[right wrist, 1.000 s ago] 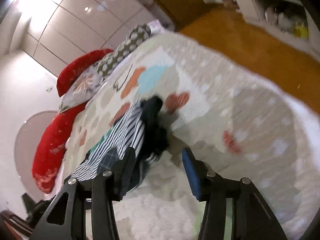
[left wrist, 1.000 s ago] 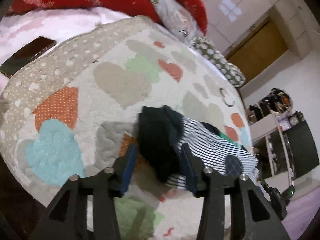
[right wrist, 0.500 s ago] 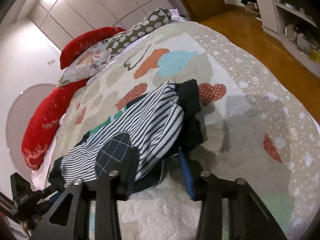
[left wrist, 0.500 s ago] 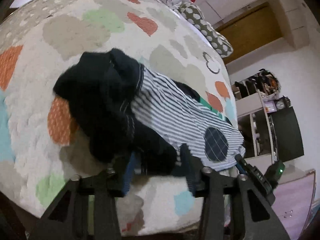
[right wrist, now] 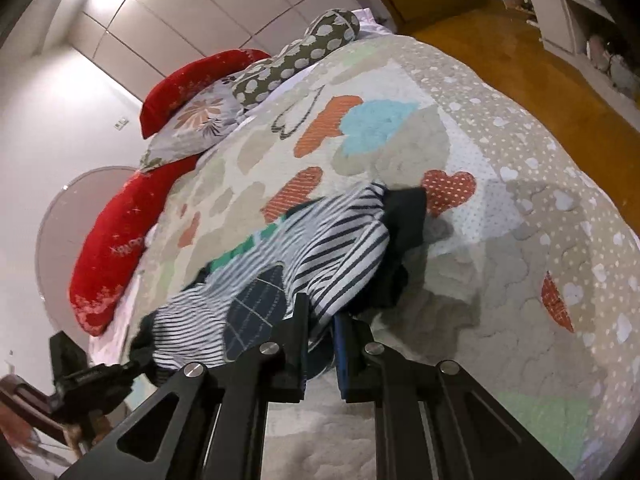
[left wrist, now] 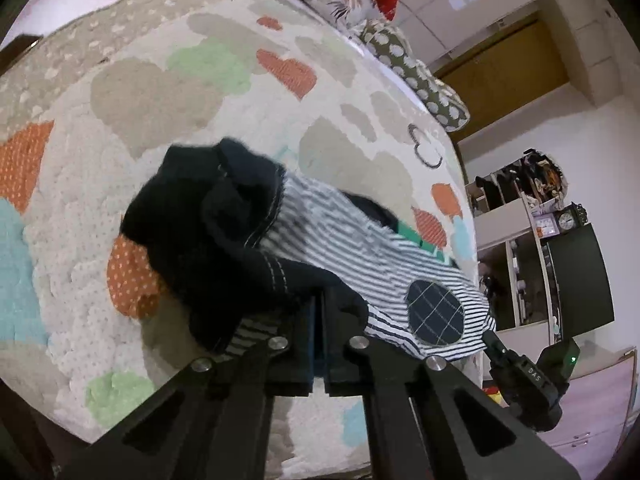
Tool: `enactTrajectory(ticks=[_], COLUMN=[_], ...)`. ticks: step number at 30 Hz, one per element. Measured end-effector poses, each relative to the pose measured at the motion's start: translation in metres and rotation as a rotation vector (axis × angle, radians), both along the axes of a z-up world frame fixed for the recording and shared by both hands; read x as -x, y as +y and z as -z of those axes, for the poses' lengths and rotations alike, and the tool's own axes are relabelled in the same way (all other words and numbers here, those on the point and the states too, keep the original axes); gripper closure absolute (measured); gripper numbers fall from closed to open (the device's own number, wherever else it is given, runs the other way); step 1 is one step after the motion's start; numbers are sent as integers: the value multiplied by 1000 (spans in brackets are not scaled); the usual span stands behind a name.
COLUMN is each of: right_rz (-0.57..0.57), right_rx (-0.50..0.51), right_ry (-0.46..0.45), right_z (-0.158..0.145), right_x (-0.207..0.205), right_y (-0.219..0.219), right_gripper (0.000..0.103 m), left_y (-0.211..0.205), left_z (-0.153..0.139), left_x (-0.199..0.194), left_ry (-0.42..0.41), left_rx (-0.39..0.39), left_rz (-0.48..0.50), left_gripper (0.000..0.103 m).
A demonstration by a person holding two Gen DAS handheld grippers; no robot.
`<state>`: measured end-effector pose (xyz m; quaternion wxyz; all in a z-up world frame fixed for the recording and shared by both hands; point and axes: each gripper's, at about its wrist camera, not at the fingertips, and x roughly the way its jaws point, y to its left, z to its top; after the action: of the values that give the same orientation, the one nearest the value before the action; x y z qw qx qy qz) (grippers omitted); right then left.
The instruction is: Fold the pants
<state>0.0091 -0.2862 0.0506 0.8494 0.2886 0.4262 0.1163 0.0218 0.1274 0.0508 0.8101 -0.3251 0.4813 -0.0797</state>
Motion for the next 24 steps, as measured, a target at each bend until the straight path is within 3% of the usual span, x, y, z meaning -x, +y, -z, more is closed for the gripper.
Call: enactTrajectory(ticks=[9, 13, 14, 17, 24], right_rz=[-34, -108, -127, -221, -186], right_rx=[35, -110, -162, -293, -299], right_ry=[23, 9, 2, 25, 135], right_z=[-13, -15, -14, -3, 26], right_x=[-4, 15, 20, 22, 3], right_y=[7, 9, 11, 29, 48], right_gripper=[87, 57, 54, 50, 50], left_y=[0, 0, 1, 1, 6], left_z=[-16, -17, -18, -22, -29], left_x=[3, 4, 5, 7, 15], left_ry=[-60, -68, -73, -91, -111], left_rx=[-24, -11, -9, -14, -24], left_rz=[-1, -1, -3, -9, -23], left_gripper=[101, 101, 101, 103, 103])
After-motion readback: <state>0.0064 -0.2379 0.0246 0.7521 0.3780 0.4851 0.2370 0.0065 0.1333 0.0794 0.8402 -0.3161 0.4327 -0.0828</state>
